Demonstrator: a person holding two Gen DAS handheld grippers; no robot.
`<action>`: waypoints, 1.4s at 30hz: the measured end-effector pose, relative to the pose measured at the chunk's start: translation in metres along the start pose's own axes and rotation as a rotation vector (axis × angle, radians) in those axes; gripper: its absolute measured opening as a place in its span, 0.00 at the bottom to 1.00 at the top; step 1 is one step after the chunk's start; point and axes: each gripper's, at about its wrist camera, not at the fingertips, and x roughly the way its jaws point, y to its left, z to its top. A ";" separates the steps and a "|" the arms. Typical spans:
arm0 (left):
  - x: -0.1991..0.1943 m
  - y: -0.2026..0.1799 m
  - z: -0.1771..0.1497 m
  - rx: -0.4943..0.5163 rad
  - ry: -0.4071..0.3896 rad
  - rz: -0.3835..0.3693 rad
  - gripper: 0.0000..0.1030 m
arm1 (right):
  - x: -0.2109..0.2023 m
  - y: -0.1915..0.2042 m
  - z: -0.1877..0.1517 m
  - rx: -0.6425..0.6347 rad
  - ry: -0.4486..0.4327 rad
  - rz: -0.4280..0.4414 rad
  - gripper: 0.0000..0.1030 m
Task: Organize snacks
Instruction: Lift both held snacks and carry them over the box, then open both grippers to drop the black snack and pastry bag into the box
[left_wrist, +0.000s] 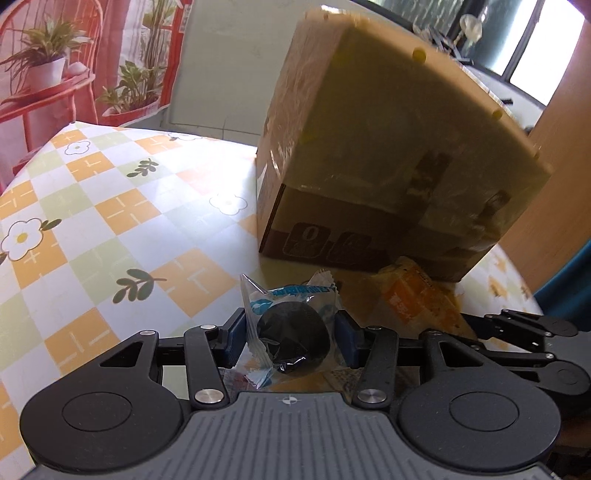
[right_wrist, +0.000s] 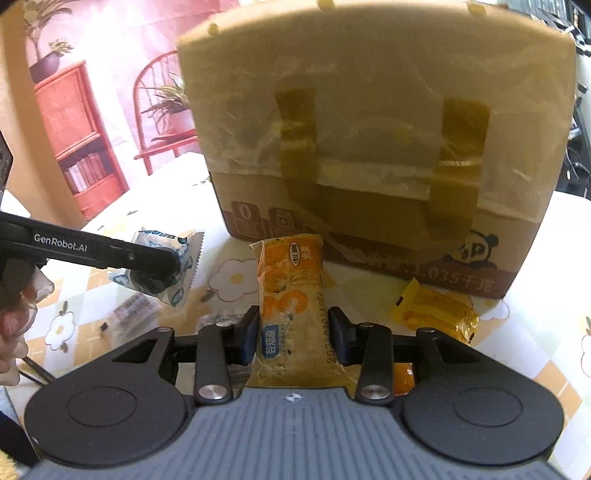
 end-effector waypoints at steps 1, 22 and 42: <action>-0.005 0.000 0.000 -0.004 -0.008 -0.001 0.51 | -0.002 0.002 0.001 -0.007 -0.005 0.004 0.40; -0.070 -0.056 0.094 0.133 -0.332 -0.070 0.51 | -0.084 0.020 0.087 -0.133 -0.342 0.061 0.40; 0.013 -0.075 0.182 0.123 -0.299 -0.041 0.51 | -0.010 -0.035 0.179 -0.034 -0.350 -0.120 0.40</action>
